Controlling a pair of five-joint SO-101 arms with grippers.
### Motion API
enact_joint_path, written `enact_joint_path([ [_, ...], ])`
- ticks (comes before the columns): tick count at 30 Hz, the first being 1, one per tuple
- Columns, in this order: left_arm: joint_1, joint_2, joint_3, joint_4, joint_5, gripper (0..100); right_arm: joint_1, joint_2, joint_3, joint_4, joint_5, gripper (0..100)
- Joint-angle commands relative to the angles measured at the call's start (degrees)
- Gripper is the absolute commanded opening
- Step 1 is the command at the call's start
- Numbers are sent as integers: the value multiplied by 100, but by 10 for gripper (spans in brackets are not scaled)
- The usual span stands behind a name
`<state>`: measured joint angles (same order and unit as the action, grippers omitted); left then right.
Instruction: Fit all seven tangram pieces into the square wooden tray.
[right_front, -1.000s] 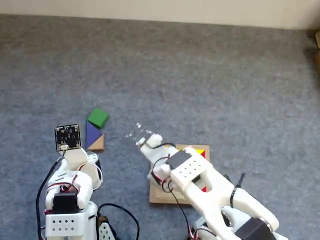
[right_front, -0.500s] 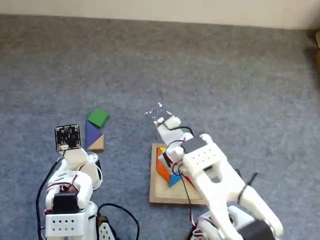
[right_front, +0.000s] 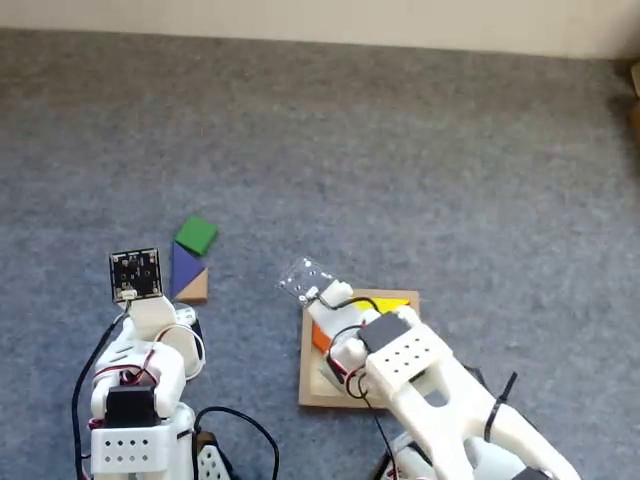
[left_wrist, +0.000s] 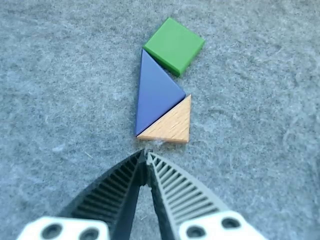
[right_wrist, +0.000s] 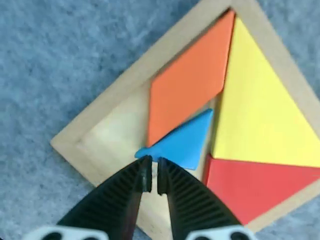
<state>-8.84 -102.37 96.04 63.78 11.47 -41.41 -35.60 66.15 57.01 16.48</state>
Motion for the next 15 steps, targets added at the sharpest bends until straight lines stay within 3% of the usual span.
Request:
enact_joint_path([
  [1, -75, -13, 119, 9, -35, 5, -92, -163, 40, -382, 18, 40],
  [9, -75, -13, 119, 9, -35, 5, -75, -163, 84, -1305, 44, 40],
  [15, -75, -13, 119, 9, -35, 5, 602, -251, -4, -1508, 26, 40],
])
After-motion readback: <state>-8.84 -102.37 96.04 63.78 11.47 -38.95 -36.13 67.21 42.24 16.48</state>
